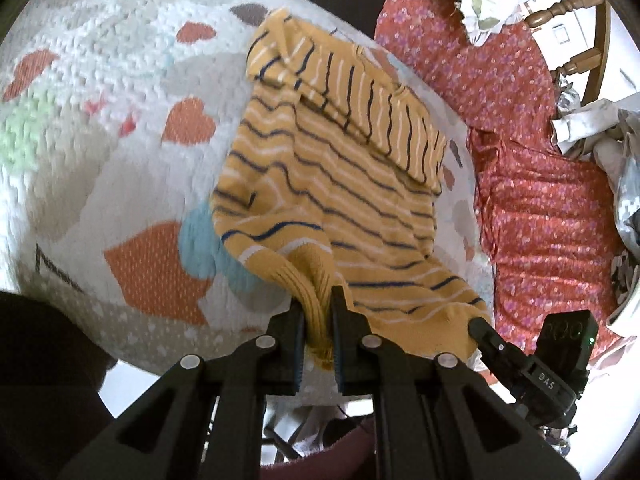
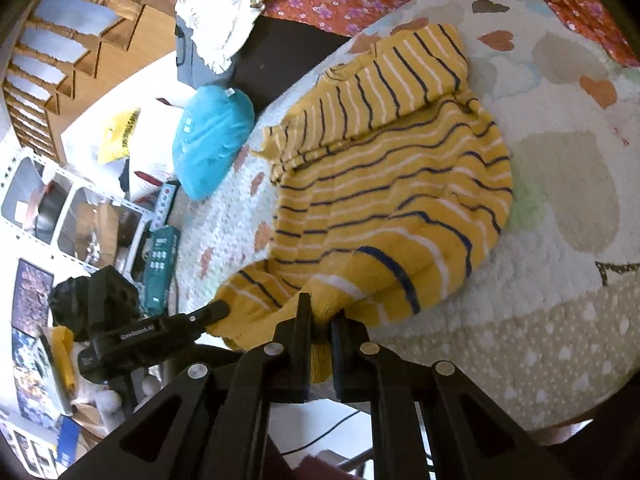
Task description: Fold small clothes
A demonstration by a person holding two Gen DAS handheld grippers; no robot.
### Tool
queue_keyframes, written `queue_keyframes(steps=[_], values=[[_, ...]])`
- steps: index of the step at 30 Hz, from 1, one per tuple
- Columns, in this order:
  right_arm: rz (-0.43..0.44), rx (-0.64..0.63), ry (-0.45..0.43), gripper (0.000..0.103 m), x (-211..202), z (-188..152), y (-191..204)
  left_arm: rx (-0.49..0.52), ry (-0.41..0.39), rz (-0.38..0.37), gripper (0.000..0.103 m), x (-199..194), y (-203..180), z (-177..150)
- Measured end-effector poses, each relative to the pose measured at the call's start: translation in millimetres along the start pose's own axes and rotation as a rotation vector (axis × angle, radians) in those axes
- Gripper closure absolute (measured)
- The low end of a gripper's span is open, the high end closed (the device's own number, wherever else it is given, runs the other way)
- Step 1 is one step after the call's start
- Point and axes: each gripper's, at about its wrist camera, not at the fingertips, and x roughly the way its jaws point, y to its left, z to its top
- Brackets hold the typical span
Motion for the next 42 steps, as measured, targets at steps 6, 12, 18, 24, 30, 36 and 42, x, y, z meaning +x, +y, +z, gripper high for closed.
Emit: queue_keyframes(steps=[6, 12, 18, 24, 30, 36, 42], values=[[0.004, -0.009, -0.031, 0.095, 1.7, 24.8, 12.6, 0.016, -0.035, 0.018, 0.093, 1.3, -21.0, 32.0], [-0.017, -0.052, -0.073, 0.095, 8.1, 76.0, 26.2, 0.002, -0.086, 0.025, 0.093, 7.6, -47.0, 89.0], [-0.048, -0.050, -0.089, 0.095, 40.8, 150.0, 24.1, 0.034, -0.118, 0.086, 0.093, 34.6, -78.5, 160.1], [-0.133, -0.024, -0.080, 0.095, 92.2, 223.8, -2.6, 0.047, -0.086, 0.177, 0.093, 98.6, -79.6, 233.5], [-0.236, 0.041, -0.061, 0.092, 141.4, 272.1, -44.8, 0.005, -0.039, 0.213, 0.091, 140.1, -59.8, 280.2], [-0.188, 0.074, -0.112, 0.067, 142.6, 296.5, -62.7, 0.035, -0.099, 0.214, 0.076, 112.8, -58.8, 291.3], [-0.143, 0.072, -0.200, 0.047, 91.4, 300.5, -68.0, 0.159, -0.076, 0.345, 0.065, 104.1, -44.4, 254.6]])
